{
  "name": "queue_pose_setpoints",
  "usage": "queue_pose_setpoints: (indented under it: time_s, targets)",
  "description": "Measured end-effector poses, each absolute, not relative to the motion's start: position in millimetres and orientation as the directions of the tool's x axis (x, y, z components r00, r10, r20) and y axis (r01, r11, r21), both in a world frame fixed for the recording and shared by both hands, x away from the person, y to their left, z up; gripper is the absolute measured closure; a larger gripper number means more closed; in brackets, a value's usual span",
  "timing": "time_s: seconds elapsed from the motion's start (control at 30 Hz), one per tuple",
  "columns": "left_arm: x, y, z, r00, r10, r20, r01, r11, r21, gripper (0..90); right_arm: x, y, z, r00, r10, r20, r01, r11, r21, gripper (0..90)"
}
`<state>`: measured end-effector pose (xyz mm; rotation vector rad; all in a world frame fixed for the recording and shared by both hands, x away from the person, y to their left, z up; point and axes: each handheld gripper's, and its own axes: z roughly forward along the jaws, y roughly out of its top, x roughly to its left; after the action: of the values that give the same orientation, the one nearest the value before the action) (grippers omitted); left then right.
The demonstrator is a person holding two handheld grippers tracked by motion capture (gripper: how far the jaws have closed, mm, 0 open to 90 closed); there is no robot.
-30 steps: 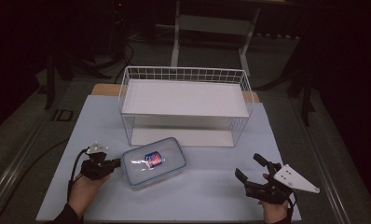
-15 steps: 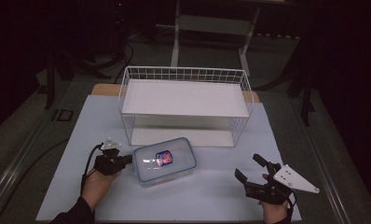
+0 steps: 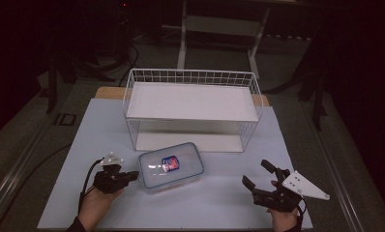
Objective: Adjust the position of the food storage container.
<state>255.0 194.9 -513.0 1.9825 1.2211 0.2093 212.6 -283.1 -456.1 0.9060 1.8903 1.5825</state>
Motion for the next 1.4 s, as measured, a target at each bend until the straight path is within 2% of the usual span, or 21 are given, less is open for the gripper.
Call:
queue_pose_setpoints:
  time_s: [0.5,1.4]
  targets:
    - [292,165,-513,0.547,0.796,-0.261,0.685,-0.245,0.686,89.6,213,-282,-458,-0.658,0.752,0.041,0.175,0.099,0.98,13.9]
    - [327,127,-519,0.59,0.756,-0.283,0.675,-0.27,0.686,89.7,214,-279,-461,-0.659,0.751,0.039,0.181,0.108,0.977,13.9]
